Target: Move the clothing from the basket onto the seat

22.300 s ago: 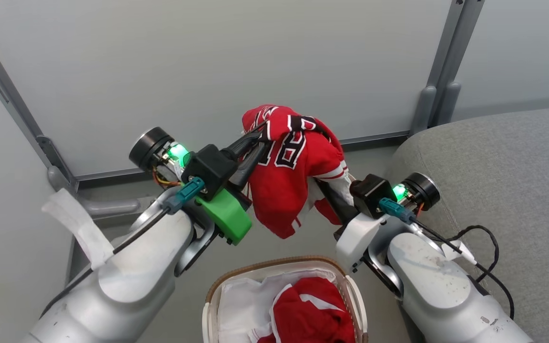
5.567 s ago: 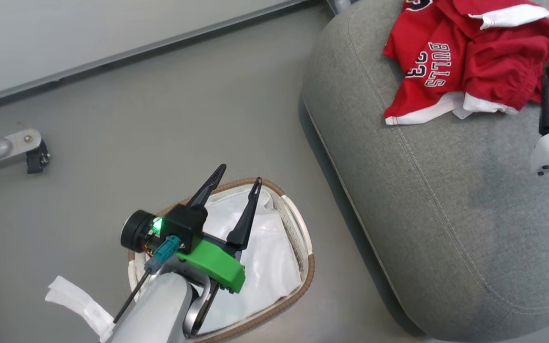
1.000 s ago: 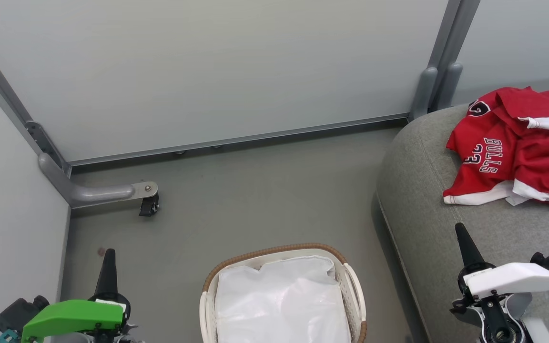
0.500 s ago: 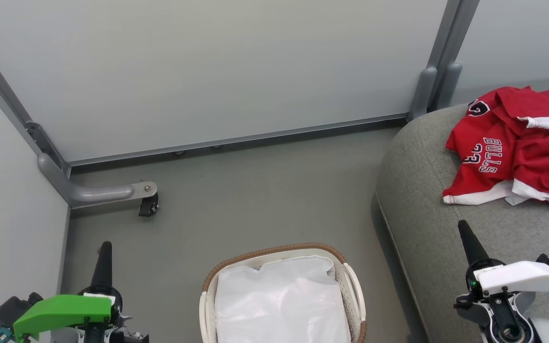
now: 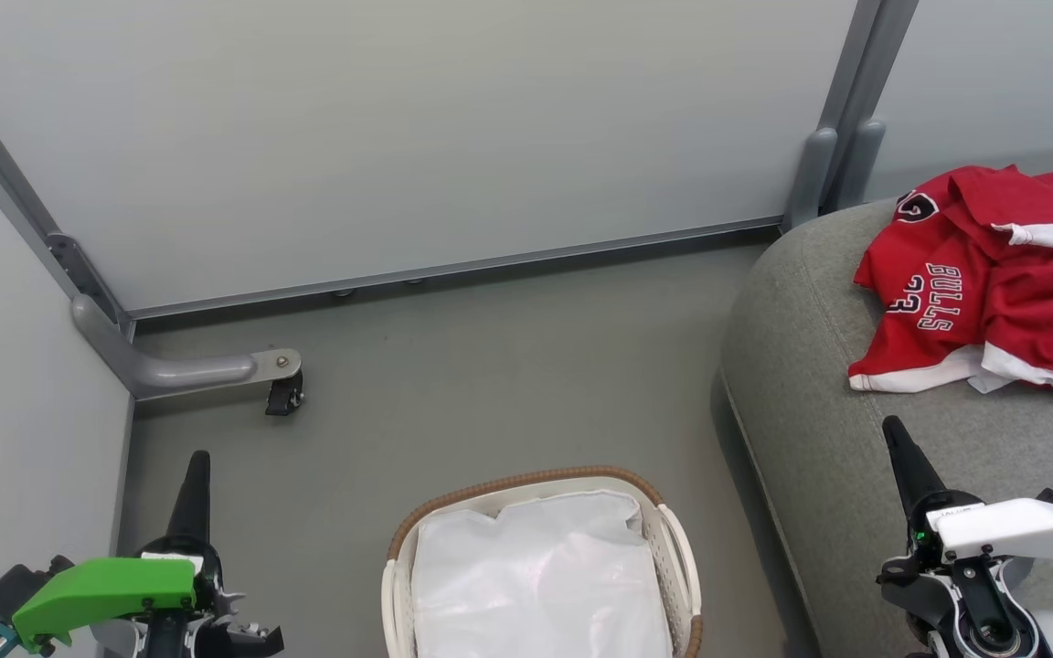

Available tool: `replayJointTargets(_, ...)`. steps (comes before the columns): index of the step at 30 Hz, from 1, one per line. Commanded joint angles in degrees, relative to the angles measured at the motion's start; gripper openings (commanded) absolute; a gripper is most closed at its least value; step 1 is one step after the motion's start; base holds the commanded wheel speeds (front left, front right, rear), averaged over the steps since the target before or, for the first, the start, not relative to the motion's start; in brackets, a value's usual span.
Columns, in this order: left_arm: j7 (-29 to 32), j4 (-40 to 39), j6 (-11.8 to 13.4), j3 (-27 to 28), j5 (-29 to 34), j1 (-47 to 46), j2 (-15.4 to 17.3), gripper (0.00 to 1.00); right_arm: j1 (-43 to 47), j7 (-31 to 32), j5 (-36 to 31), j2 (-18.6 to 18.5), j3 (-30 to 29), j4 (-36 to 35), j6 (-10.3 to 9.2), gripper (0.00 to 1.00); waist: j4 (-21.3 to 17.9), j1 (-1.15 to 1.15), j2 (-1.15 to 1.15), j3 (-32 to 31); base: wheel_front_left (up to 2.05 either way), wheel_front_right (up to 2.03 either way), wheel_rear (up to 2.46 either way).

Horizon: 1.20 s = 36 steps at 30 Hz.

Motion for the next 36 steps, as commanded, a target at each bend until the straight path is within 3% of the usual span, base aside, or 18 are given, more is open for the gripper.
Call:
replayJointTargets(1, 0.3, -0.5, -0.2, 0.4, -1.2, -1.4, 0.4, 0.00, 0.3, 0.4, 1.3, -0.3, -0.3, -0.6, 0.01, 0.00, 0.0, 0.00, 0.00, 0.0, 0.00, 0.00, 0.00)
replayJointTargets(28, 3.3, -1.2, -0.2, 2.0, -10.7, -2.4, 0.3, 0.00, 0.7, 3.2, 12.1, -0.4, -1.5, -2.0, 0.01, 0.00, -0.2, 0.00, 0.00, 0.0, 0.00, 0.00, 0.00)
replayJointTargets(36, 3.4, -1.1, -0.2, 2.0, -10.5, -2.3, 0.2, 0.00, 0.7, 3.1, 11.9, -0.4, -1.5, -2.0, 0.01, 0.00, -0.2, 0.00, 0.00, 0.0, 0.00, 0.00, 0.00)
